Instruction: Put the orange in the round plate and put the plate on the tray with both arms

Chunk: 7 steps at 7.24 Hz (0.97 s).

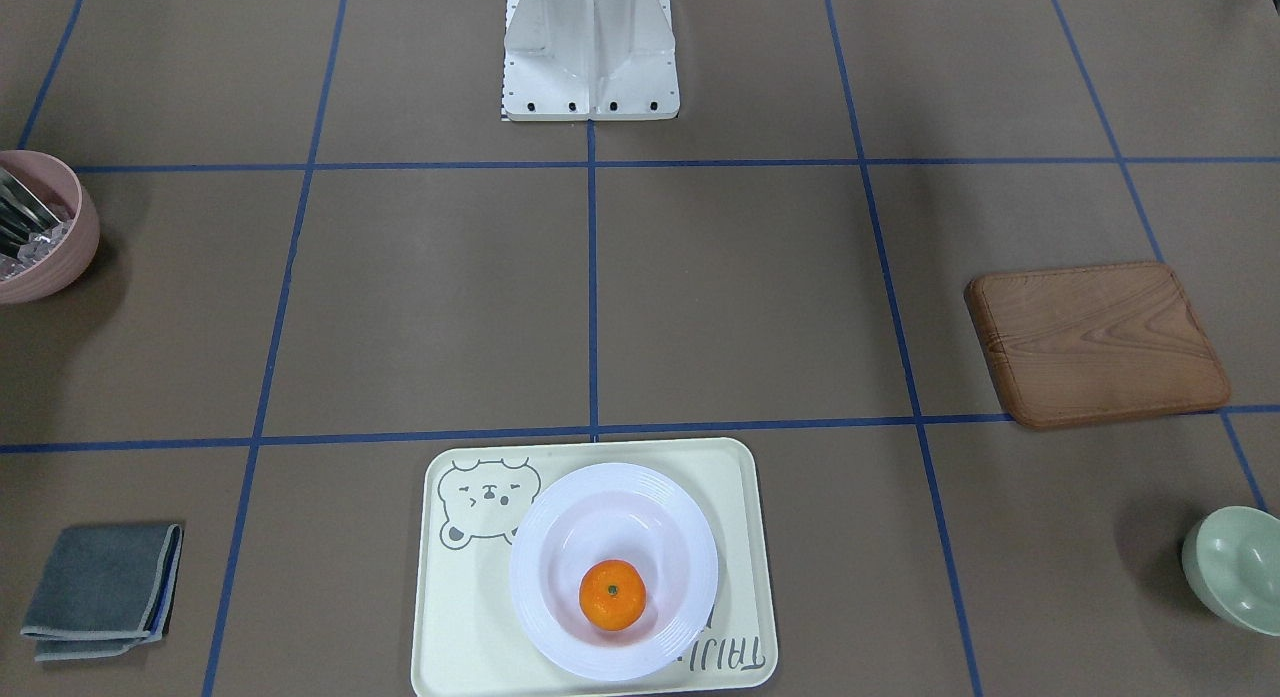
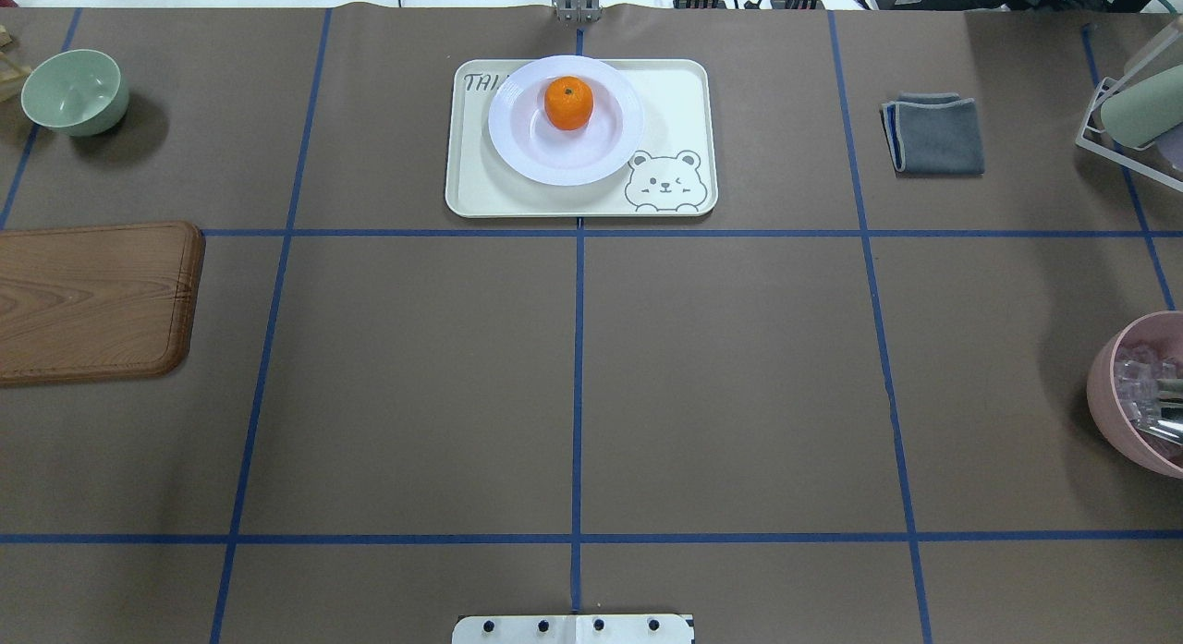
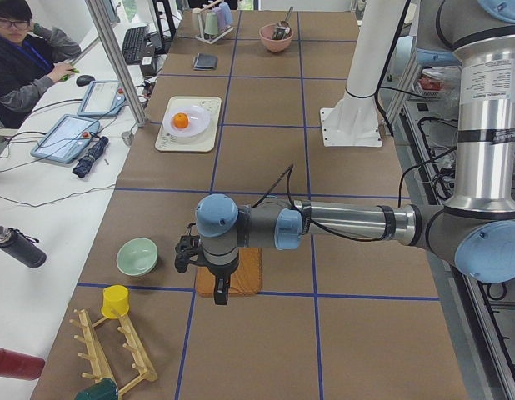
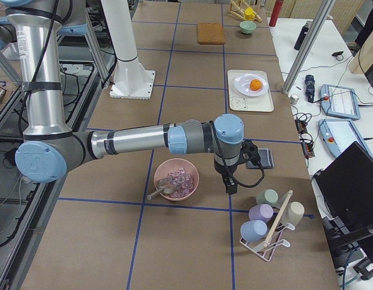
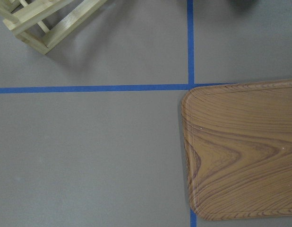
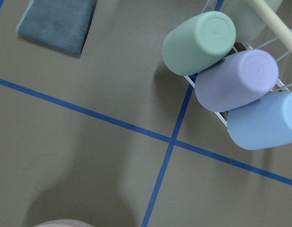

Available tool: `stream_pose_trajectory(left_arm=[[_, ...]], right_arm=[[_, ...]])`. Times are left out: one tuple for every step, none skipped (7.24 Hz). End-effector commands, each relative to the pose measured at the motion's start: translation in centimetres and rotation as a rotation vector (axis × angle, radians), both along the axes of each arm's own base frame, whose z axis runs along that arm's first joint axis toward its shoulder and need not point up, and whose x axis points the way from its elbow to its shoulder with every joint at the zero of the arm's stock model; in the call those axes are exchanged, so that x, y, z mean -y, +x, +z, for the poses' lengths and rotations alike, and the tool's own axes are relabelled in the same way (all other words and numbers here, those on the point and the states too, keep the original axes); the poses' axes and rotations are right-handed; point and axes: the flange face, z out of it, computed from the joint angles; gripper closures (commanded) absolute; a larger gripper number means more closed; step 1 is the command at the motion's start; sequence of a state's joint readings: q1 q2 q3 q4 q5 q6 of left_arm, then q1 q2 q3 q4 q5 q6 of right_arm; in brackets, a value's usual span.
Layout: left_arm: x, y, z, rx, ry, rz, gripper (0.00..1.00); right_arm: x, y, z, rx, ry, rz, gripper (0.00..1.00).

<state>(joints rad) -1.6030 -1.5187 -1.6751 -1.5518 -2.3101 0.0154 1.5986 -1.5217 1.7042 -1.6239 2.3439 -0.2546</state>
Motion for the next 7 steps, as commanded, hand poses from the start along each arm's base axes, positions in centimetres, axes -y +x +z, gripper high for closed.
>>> stream_pose_trajectory(left_arm=[[-0.01,0.0,0.01,0.0,-0.001,0.0,0.02],[-0.01,-0.01,0.02,0.001,-0.001,0.0,0.02],[0.0,-0.01,0.01,0.002,0.0,0.0,0.02],[0.0,0.0,0.0,0.0,0.001,0.0,0.02],[0.0,-0.01,0.01,0.001,0.001,0.0,0.02],[0.0,-0.01,0.01,0.002,0.001,0.0,0.02],[0.0,-0.01,0.01,0.002,0.001,0.0,0.02]], right_arm=[[0.07,-0.01,-0.09,0.0,0.003,0.0,0.0],[0.07,-0.02,-0.1,0.002,0.002,0.001,0.0],[0.03,-0.01,-0.82,0.0,0.015,0.001,0.0],[0.02,-0.01,-1.06,0.0,0.02,0.001,0.0],[0.02,-0.01,-1.06,0.0,0.02,0.001,0.0],[0.03,-0.08,-1.06,0.0,0.02,-0.001,0.0],[0.03,-0.09,-1.06,0.0,0.02,-0.001,0.0]])
